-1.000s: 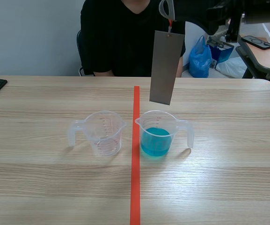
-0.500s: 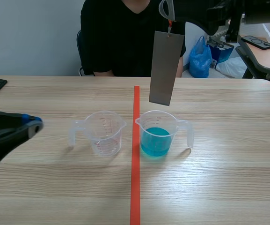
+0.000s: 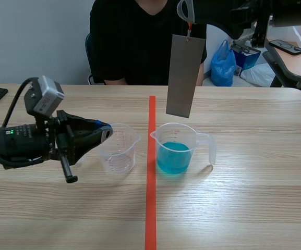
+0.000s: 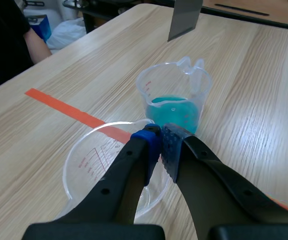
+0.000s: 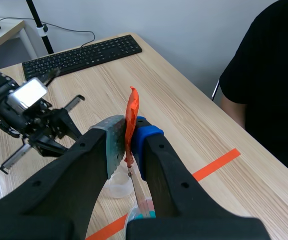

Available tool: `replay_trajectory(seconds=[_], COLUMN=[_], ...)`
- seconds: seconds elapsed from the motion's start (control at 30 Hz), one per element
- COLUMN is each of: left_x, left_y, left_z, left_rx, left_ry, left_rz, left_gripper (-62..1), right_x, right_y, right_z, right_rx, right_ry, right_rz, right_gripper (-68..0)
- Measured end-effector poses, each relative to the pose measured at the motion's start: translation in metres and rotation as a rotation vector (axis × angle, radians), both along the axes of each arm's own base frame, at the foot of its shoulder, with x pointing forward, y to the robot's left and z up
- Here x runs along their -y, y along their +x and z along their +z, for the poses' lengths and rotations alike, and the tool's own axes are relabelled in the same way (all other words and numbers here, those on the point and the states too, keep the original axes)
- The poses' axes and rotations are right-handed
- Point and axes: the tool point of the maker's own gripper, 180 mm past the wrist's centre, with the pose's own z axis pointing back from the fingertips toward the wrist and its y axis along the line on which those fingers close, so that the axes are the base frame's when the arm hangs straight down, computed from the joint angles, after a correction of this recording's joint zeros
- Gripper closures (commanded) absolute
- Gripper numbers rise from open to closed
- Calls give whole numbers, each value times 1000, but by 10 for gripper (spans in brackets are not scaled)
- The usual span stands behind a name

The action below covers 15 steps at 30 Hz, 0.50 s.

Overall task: Do the redox reaction experiment.
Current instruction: 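Raise the plate and point at it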

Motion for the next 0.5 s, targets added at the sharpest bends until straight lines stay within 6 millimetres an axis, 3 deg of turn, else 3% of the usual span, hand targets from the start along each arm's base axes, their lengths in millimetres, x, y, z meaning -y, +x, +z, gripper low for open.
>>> replay_trajectory(seconds=[0.17, 0.5], left_x=[11, 43], left_y=[11, 22], left_z=[-5, 3], left_rx=[-20, -23], left_ry=[-31, -91], left_rz=[13, -2], left_gripper=[-40, -40], right_x=[0, 0], right_y=[0, 0], right_z=[0, 0], right_rx=[0, -1], right_ry=[0, 3], right_rz=[0, 2], right_gripper=[-17, -17])
